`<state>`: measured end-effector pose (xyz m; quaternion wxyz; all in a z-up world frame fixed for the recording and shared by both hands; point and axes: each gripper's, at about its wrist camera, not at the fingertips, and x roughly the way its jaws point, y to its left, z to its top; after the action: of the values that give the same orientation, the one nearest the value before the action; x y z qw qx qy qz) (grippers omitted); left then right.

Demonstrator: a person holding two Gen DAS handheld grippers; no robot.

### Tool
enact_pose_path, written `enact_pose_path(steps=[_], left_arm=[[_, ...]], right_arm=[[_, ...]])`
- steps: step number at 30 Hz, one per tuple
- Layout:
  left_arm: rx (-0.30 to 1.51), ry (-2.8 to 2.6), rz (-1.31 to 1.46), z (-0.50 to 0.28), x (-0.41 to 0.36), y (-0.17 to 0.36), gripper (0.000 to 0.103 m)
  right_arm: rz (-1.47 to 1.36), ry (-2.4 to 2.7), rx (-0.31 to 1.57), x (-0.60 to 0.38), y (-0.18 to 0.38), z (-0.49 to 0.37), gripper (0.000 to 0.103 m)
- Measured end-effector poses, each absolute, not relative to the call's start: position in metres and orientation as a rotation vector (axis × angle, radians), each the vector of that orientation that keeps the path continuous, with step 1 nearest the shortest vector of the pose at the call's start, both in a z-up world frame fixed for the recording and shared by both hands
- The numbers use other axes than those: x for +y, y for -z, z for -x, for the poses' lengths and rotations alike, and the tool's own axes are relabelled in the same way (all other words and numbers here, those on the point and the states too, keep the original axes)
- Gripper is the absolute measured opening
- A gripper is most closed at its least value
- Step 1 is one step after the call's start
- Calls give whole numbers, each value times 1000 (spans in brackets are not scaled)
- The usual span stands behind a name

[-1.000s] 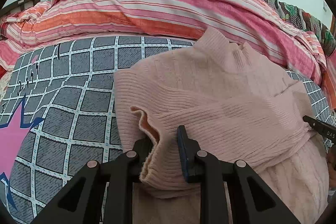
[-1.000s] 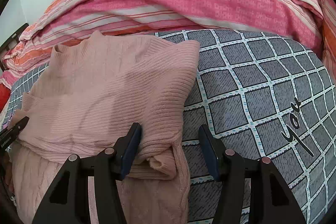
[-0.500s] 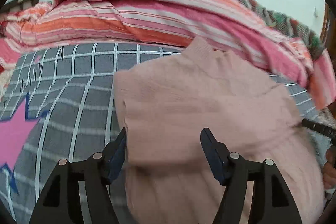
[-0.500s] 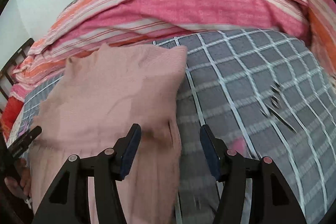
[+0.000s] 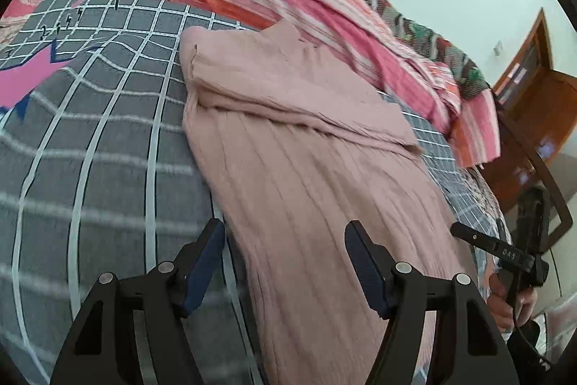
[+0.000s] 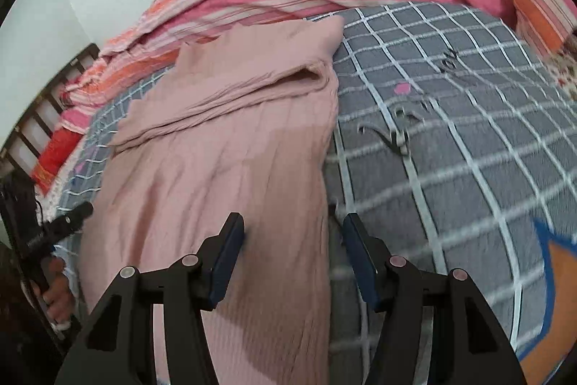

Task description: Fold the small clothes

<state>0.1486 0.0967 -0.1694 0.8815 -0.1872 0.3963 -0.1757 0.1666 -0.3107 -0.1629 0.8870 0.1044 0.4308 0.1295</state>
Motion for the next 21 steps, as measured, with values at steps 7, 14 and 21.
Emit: enact_pose_path(steps=[7, 14, 21], left_arm=[[850, 463, 441, -105, 89, 177, 62], [874, 495, 509, -71, 89, 184, 51], [952, 481, 508, -47, 77, 203, 23]], right_arm=[[-265, -367, 895, -319, 166, -122, 58], [-295, -426, 923, -321, 177, -84, 50], [-318, -411, 940, -318, 184, -65, 23]])
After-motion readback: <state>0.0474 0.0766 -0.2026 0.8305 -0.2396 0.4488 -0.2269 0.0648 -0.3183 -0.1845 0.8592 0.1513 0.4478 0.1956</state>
